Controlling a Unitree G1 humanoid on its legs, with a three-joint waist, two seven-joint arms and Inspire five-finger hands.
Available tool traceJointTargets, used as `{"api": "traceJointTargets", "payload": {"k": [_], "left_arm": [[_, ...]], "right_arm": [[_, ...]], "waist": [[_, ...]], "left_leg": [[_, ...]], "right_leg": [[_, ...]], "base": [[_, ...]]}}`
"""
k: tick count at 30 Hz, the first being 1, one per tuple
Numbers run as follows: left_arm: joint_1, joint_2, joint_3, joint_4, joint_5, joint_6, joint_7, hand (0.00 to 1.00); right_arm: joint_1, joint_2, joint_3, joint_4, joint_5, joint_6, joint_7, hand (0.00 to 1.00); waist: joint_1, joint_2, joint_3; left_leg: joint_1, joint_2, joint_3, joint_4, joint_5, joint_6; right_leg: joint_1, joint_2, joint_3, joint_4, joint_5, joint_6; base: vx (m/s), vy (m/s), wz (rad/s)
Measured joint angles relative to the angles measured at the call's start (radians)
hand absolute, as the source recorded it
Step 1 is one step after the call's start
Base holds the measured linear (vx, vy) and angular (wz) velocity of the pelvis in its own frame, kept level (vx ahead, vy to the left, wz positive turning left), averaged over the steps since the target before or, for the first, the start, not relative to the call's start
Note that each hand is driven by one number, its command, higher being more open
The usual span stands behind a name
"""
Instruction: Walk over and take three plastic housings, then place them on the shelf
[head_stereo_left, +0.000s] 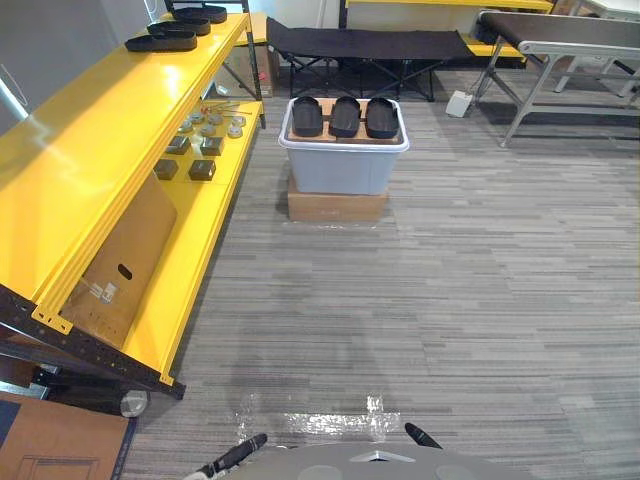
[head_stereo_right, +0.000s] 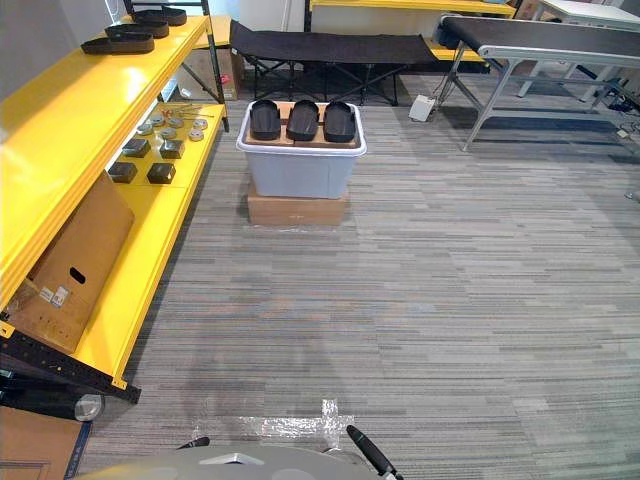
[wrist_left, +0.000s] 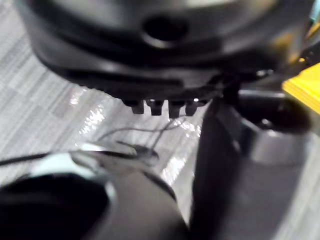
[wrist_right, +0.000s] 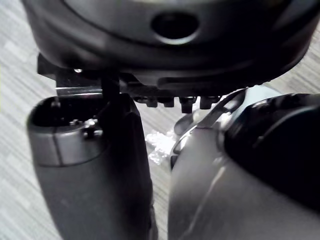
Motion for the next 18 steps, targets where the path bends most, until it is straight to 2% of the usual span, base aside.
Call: {"api": "traceJointTargets", "payload": {"k": [2, 6, 8, 12, 15, 18], "left_arm": [[-0.029, -0.001, -0.049, -0.051, 0.000, -0.038, -0.007, 1.00], [-0.064, -0.020, -0.126, -0.188, -0.010, -0.085, -0.024, 1.00], [-0.073, -0.036, -0.161, -0.269, -0.034, -0.089, -0.050, 1.00], [-0.089, -0.048, -0.195, -0.309, -0.089, -0.084, -0.085, 1.00], [-0.084, -0.050, -0.196, -0.312, -0.110, -0.084, -0.082, 1.00], [-0.044, -0.051, -0.198, -0.375, -0.196, -0.089, -0.085, 1.00]], "right_arm": [[-0.034, 0.006, 0.069, -0.059, -0.055, -0.061, -0.003, 1.00], [-0.068, 0.010, 0.197, -0.224, -0.077, -0.120, -0.004, 1.00], [-0.092, 0.013, 0.234, -0.311, -0.083, -0.128, -0.019, 1.00], [-0.118, 0.013, 0.243, -0.347, -0.084, -0.146, -0.026, 1.00], [-0.106, 0.013, 0.245, -0.354, -0.084, -0.148, -0.025, 1.00], [-0.077, 0.013, 0.255, -0.358, -0.082, -0.148, -0.028, 1.00]], "waist": [[-0.004, -0.003, 0.003], [-0.004, -0.009, 0.017], [-0.006, -0.011, 0.017], [-0.005, -0.012, 0.018], [-0.008, -0.012, 0.018], [-0.010, -0.013, 0.018]], "left_leg": [[0.000, -0.003, 0.002, -0.017, 0.009, -0.007], [-0.001, -0.006, 0.003, -0.025, 0.012, -0.008], [-0.002, -0.007, 0.007, -0.030, 0.013, -0.011], [-0.002, -0.006, 0.008, -0.031, 0.010, -0.016], [0.000, -0.005, 0.013, -0.027, 0.000, -0.032], [0.000, -0.005, 0.017, -0.025, -0.005, -0.039]], "right_leg": [[-0.005, 0.000, -0.001, -0.012, 0.008, 0.012], [-0.012, -0.002, -0.002, -0.013, 0.009, 0.015], [-0.019, -0.002, -0.002, -0.013, 0.011, 0.017], [-0.018, -0.002, -0.006, -0.013, 0.012, 0.018], [-0.017, -0.002, -0.007, -0.013, 0.011, 0.018], [-0.017, -0.003, -0.007, -0.012, 0.011, 0.019]], "base": [[0.00, 0.000, 0.00], [0.00, 0.001, -0.01], [-0.01, 0.001, -0.05], [0.00, 0.000, -0.01], [0.02, 0.000, -0.04], [0.00, 0.000, 0.00]]}}
